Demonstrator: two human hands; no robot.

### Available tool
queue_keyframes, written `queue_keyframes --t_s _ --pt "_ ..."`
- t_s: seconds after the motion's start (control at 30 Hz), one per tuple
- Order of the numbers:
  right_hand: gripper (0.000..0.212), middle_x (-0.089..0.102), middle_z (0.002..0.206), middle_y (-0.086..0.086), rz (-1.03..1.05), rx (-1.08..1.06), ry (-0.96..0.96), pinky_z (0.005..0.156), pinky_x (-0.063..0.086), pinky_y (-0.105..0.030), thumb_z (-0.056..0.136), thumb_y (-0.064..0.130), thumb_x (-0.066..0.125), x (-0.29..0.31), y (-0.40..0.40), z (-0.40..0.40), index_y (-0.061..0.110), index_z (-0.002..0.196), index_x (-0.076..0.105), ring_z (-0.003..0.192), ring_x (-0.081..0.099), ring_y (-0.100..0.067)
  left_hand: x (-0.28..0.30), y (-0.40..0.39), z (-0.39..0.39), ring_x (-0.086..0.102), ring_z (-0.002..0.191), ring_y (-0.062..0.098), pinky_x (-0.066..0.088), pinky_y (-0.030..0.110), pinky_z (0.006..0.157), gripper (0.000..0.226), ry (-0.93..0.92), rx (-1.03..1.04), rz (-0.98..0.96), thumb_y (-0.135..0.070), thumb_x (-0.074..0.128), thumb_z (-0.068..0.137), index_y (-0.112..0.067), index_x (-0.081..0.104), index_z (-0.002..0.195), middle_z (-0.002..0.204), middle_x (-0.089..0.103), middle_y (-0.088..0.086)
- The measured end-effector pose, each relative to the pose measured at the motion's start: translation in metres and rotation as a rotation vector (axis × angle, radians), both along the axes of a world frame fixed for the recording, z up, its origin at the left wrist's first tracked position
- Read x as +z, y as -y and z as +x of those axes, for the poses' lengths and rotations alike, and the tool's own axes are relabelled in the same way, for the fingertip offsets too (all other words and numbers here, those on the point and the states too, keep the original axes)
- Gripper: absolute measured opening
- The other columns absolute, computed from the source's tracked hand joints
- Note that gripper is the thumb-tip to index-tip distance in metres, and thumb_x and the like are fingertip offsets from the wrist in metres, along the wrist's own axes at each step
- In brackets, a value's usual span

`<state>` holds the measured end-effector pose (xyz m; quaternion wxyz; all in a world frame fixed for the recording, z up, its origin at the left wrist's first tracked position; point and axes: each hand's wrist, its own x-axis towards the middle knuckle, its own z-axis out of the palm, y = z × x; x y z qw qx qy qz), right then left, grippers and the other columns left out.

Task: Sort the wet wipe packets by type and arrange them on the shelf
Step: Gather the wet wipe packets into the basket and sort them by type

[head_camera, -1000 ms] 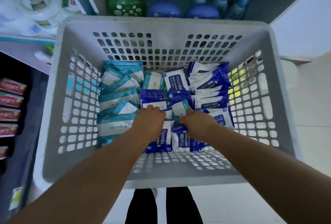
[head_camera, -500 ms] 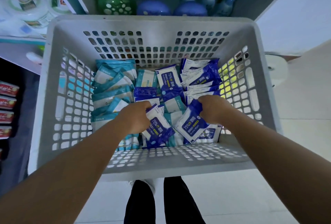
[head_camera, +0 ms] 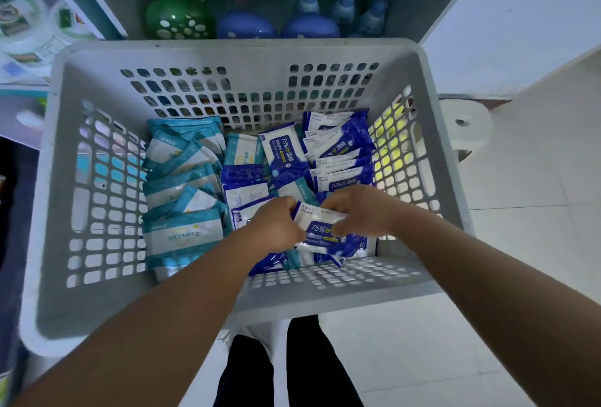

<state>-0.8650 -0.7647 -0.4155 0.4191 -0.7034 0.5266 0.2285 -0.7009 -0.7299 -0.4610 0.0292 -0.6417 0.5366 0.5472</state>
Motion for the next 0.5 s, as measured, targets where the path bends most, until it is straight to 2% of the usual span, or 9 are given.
queue_keyframes --t_s 0.03,0.1,0.2,0.27,0.4,0.5 --pt "0.033 0.065 0.112 -0.002 -0.032 0.04 -0.005 0.074 0.041 -0.024 0.086 0.017 0.063 -0.003 -0.001 0.001 0.017 0.119 0.064 0.09 0.056 -0.014 -0.002 -0.001 -0.004 0.06 0.093 0.023 0.051 0.035 0.077 0.033 -0.016 0.015 0.0 -0.011 0.071 0.078 -0.01 0.057 0.107 0.106 0.063 0.009" --pt "0.022 0.068 0.102 -0.002 -0.123 0.079 -0.048 0.07 0.041 -0.026 0.088 0.016 0.058 -0.012 0.002 -0.001 0.017 0.107 0.069 0.09 0.059 -0.017 -0.006 -0.001 -0.01 0.058 0.092 0.021 0.048 0.033 0.077 0.033 -0.002 -0.023 -0.029 -0.013 0.072 0.079 -0.011 0.057 0.108 0.107 0.062 0.008" --pt "0.025 0.066 0.105 -0.002 -0.251 0.19 -0.178 0.07 0.042 -0.027 0.087 0.008 0.053 -0.026 0.007 -0.014 0.02 0.103 0.069 0.095 0.06 -0.022 -0.012 -0.001 -0.008 0.054 0.105 0.022 0.043 0.029 0.08 0.041 0.079 -0.132 -0.095 -0.013 0.066 0.085 -0.015 0.051 0.123 0.12 0.055 0.007" --pt "0.029 0.062 0.113 -0.005 -0.242 0.254 -0.255 0.073 0.046 -0.029 0.087 0.006 0.054 -0.035 0.008 -0.02 0.019 0.11 0.067 0.101 0.059 -0.024 -0.017 0.0 -0.003 0.052 0.113 0.022 0.044 0.031 0.087 0.048 0.12 -0.16 -0.107 -0.011 0.063 0.088 -0.018 0.045 0.131 0.128 0.051 0.007" --pt "0.049 0.042 0.139 -0.004 -0.288 0.428 -0.27 0.095 0.046 -0.037 0.088 0.008 0.058 -0.053 0.007 -0.028 0.02 0.135 0.049 0.125 0.043 -0.024 -0.023 -0.001 0.0 0.047 0.12 0.024 0.043 0.034 0.096 0.056 0.18 -0.241 -0.125 -0.01 0.062 0.088 -0.02 0.039 0.139 0.136 0.043 0.008" --pt "0.052 0.04 0.145 -0.002 -0.269 0.501 -0.298 0.101 0.044 -0.041 0.091 0.015 0.056 -0.064 0.012 -0.027 0.023 0.14 0.041 0.13 0.038 -0.024 -0.027 -0.002 0.0 0.033 0.133 0.025 0.036 0.035 0.107 0.066 0.222 -0.318 -0.157 -0.004 0.057 0.089 -0.017 0.029 0.147 0.148 0.029 0.006"
